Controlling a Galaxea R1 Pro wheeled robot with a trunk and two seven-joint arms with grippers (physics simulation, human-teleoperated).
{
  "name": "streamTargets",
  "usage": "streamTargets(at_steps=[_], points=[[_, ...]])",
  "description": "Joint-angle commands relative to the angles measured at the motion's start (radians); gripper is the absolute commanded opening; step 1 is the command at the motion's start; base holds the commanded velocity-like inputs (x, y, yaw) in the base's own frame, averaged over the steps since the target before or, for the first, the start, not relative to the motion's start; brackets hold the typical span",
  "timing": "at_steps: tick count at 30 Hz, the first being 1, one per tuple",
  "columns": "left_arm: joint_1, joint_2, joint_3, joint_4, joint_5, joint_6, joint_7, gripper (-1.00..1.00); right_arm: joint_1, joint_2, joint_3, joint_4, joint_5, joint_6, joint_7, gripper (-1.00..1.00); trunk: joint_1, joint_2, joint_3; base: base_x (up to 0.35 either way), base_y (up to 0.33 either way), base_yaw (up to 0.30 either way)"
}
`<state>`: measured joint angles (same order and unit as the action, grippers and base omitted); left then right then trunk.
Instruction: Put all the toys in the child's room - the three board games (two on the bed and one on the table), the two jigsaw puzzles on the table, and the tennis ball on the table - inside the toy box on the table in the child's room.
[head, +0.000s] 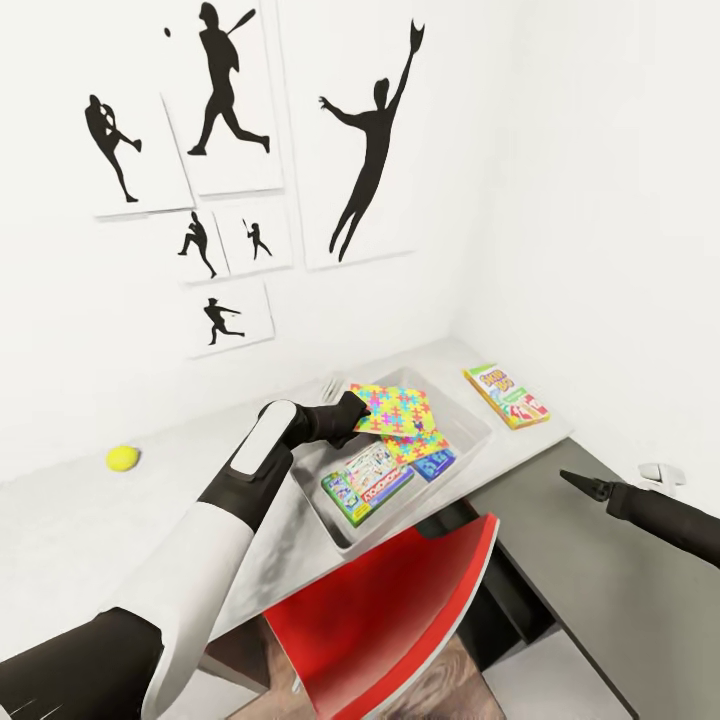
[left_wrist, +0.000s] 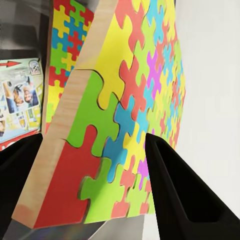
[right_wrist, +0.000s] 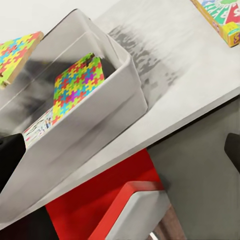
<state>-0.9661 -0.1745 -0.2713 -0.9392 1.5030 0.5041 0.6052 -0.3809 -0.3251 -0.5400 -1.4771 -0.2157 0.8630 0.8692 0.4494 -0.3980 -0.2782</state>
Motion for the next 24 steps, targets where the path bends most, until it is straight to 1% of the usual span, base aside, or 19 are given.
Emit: streamTargets(at_steps=[1,12,24], points=[[-0.001,0.0,0.0,-0.001,0.006,0.001,0.01,-1.0,-0.001,0.0,-0.001,0.0,0.0,0.005,0.003,1.0,0.001,-0.002,-0.002,0.0,0.0,-0.083],[-0.001,0.0,0.0,-0.002,0.006,0.001,0.01,-1.0,-0.001,0.0,-0.001,0.0,-0.001,0.005,0.004,1.0,0.001,-0.002,-0.003,0.0,0.0,-0.165],[-0.001,0.0,0.0,-0.003,0.006,0.0,0.01,-1.0,-0.001,0.0,-0.001,0.0,-0.001,0.005,0.004,1.0,0.001,-0.002,-0.003,0.0,0.0,-0.046]])
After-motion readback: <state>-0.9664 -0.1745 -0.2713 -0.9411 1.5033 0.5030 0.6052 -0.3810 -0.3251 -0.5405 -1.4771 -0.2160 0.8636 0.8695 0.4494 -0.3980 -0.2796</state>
